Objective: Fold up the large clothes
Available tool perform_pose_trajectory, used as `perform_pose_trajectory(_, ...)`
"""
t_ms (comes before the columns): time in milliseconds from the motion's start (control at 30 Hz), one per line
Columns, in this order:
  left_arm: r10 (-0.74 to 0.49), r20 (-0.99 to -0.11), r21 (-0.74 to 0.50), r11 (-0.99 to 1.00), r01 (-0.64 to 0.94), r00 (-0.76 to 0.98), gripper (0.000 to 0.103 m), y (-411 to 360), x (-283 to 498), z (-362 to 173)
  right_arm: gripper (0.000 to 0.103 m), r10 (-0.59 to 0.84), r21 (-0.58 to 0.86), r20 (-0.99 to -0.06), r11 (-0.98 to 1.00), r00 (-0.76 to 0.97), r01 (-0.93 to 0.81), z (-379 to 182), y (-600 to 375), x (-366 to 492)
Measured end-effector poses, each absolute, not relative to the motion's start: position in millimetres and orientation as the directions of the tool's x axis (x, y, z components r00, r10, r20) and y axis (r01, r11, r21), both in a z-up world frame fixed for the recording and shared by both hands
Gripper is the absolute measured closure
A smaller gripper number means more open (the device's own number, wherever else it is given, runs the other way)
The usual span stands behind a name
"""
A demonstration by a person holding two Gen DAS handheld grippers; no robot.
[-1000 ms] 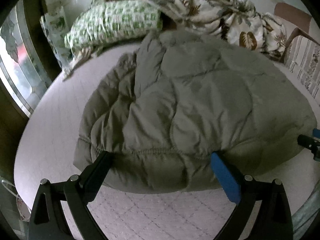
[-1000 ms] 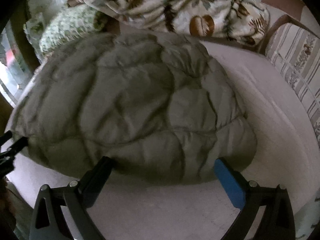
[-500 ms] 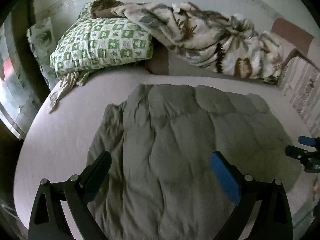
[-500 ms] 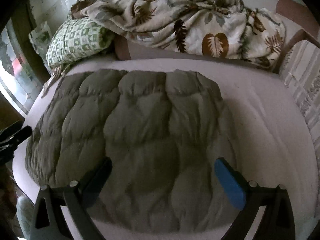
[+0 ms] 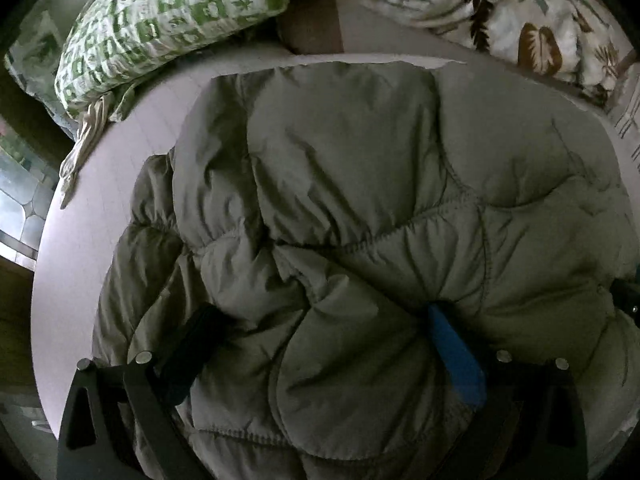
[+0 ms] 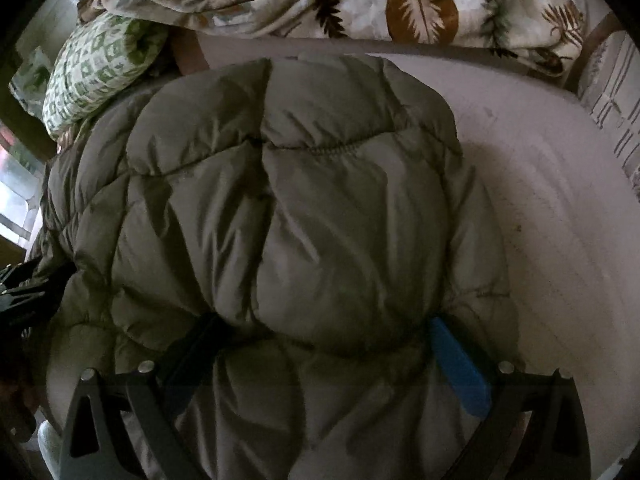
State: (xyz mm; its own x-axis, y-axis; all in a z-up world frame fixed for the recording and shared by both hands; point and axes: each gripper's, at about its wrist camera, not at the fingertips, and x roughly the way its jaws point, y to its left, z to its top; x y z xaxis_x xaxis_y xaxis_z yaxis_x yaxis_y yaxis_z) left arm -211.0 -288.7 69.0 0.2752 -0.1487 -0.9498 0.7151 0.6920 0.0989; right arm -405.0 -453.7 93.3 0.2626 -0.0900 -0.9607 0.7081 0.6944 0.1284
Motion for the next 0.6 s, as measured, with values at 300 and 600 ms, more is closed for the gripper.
perform_pose_trajectory(300, -0.361, -0.893, -0.055, 0.679, 0.732, 0.268, 0.001, -226, -238, 117, 0.0, -0.183, 0.123, -0.92, 0.705, 0.346, 0.699, 149, -415, -444)
perform_pose_trajectory(600, -0.385, -0.879, -0.069, 0.686, 0.724, 0.282, 0.001, -169, -303, 107, 0.0, -0.194, 0.119, -0.91, 0.724, 0.367, 0.679, 153, -335, -495)
